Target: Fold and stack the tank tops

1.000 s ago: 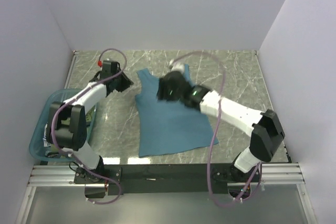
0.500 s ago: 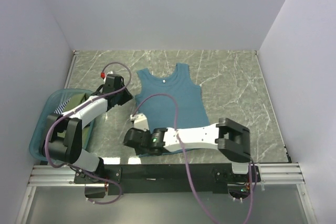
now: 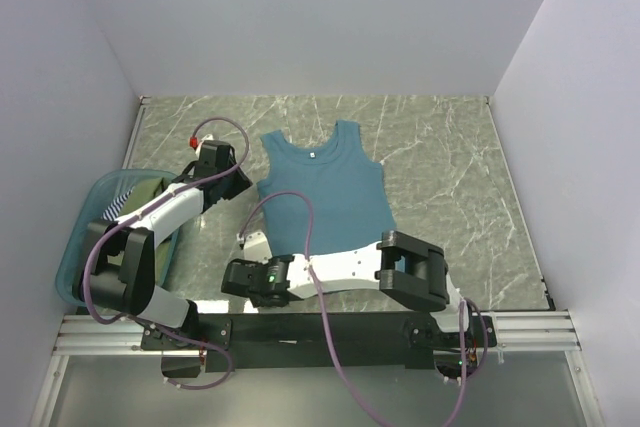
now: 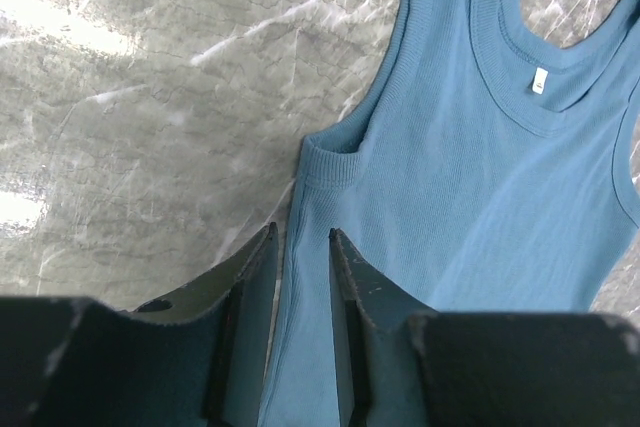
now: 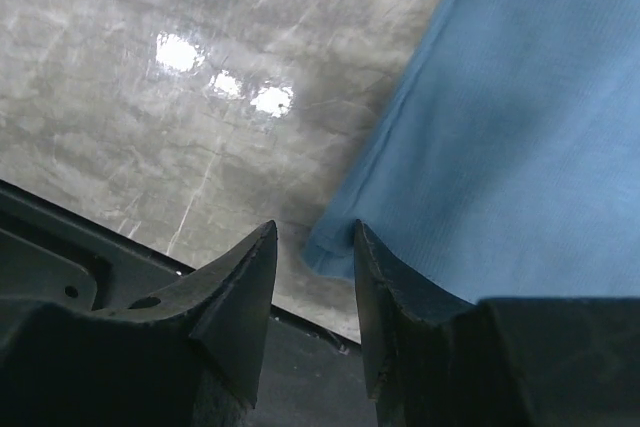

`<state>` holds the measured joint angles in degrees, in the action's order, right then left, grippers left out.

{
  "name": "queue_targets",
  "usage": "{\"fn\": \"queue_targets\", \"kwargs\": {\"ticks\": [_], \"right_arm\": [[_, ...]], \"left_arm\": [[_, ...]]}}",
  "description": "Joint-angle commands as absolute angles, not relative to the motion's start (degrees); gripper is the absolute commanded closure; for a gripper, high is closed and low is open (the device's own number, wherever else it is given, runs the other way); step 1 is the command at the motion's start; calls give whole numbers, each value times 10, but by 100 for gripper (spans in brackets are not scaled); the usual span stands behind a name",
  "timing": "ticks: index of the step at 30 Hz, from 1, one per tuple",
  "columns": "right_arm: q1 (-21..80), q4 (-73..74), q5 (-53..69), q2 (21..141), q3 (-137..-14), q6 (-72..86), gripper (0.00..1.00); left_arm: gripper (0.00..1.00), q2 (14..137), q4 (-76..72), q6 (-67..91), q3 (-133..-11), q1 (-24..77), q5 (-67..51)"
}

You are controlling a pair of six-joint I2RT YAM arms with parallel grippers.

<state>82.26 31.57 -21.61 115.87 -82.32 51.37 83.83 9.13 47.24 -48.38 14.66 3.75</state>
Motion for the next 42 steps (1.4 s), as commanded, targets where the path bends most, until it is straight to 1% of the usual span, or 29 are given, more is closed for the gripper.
{"fn": "queue_targets", "kwargs": {"ticks": [1, 2, 5, 6, 9, 11, 13, 16, 19, 23, 27, 36, 42], "right_arm": [[831, 332, -231, 1177, -860, 524, 56], [831, 337, -233, 1184, -861, 525, 57], [831, 317, -230, 1174, -845, 524, 65], [831, 314, -231, 1170, -837, 519, 76], [829, 305, -237, 1146, -827, 511, 94], [824, 286, -235, 1115, -809, 505, 99], [812, 270, -230, 1077, -779, 498, 100], [798, 232, -204, 1028, -733, 495, 100], [788, 201, -182, 993, -701, 493, 100], [779, 192, -171, 980, -685, 490, 100], [775, 191, -166, 977, -677, 495, 100], [775, 188, -158, 991, -676, 503, 100], [776, 185, -156, 984, -665, 509, 100]], "left_arm": [[67, 833, 66, 463, -485, 144, 32], [68, 834, 65, 462, -485, 145, 31], [67, 836, 59, 462, -480, 144, 27], [67, 834, 55, 462, -478, 145, 25], [67, 835, 44, 460, -471, 145, 12], [64, 836, 34, 458, -465, 145, 8], [59, 836, 23, 457, -459, 145, 6], [57, 839, 11, 455, -447, 145, 4], [56, 845, 5, 455, -446, 145, 4], [56, 860, -18, 454, -444, 145, -3], [60, 887, -27, 454, -447, 146, -11], [62, 941, -55, 445, -455, 146, -23], [65, 964, -55, 439, -462, 149, -11]]}}
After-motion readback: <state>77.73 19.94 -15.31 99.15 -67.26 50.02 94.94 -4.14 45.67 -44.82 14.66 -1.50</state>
